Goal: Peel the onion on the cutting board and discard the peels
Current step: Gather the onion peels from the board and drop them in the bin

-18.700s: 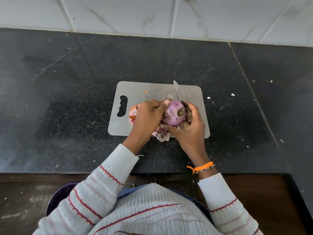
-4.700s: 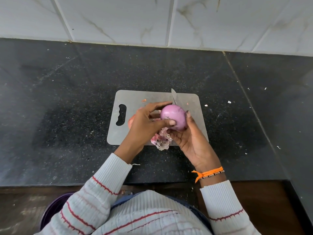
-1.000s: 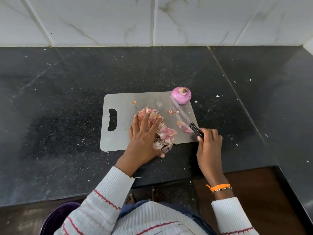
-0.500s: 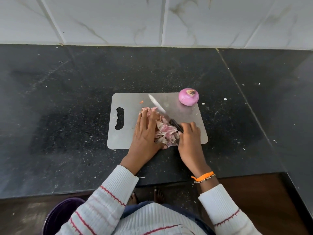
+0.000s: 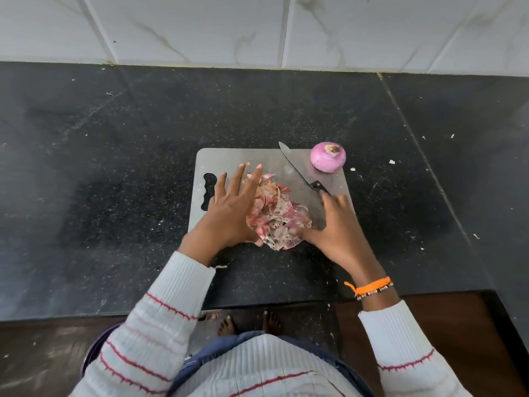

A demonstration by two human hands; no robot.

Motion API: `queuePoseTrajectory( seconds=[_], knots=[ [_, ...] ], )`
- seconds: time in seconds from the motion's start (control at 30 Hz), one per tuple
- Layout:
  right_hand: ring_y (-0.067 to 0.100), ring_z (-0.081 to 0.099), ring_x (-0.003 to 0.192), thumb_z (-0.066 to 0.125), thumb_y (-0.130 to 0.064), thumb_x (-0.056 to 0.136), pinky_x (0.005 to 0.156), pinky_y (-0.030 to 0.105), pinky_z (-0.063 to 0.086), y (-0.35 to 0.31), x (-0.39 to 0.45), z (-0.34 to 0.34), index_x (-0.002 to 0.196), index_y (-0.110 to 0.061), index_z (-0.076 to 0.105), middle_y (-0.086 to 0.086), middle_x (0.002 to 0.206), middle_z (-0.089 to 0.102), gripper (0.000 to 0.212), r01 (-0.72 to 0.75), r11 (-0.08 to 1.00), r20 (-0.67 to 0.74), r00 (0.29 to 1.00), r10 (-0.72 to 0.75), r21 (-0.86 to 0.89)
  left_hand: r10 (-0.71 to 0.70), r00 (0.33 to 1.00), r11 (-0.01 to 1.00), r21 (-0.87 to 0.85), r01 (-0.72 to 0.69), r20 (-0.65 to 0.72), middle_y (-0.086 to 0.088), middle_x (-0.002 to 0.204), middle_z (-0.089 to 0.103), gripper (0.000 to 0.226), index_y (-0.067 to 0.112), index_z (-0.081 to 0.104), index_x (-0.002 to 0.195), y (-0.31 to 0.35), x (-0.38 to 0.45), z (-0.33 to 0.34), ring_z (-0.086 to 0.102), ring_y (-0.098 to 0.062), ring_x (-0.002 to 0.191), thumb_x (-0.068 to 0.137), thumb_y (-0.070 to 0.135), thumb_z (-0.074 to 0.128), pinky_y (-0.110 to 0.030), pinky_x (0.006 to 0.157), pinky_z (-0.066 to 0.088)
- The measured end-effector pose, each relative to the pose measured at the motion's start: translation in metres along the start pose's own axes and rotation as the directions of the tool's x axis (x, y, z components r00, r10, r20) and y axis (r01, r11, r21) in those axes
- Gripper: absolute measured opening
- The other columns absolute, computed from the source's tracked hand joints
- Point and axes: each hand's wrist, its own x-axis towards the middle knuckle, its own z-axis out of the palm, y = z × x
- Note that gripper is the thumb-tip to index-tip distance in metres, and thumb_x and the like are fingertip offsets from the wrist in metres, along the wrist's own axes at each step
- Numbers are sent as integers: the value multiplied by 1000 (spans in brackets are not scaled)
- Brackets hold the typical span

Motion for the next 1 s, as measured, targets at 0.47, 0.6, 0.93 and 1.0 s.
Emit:
queuePoseTrajectory(
  seconds=[0.47,0.6,0.93,1.0],
  knots=[
    [24,54,98,77,-11,72,84,24,40,-36,29,13,150,-30,5,13,134,23,108,19,1000,268,963,-23,16,-111,977,991,-47,121,184,-7,141,18,119,37,3,148,14,16,-1,17,-37,130,62,20,85,-54,103,35],
    [24,52,95,65,-5,83,69,15,31,-38,39,13,150,-27,15,14,134,25,86,76,996,264,962,-62,-43,-114,979,986,-100,132,168,-9,144,19,110,32,10,148,15,16,1,23,-42,130,67,15,81,-53,106,33],
    [28,51,112,54,2,86,81,20,34,-35,53,35,137,-19,45,13,122,50,56,166,985,94,981,-171,55,-121,980,962,-263,77,-157,-17,109,54,34,4,60,111,24,10,9,54,-32,98,77,2,63,-24,76,35],
    [27,52,115,59,-3,86,87,22,36,-37,53,35,130,-15,54,14,123,57,46,206,971,33,977,-211,118,-166,968,941,-324,99,-186,-18,104,58,26,1,63,102,24,7,9,55,-32,94,76,0,64,-25,72,36]
  ],
)
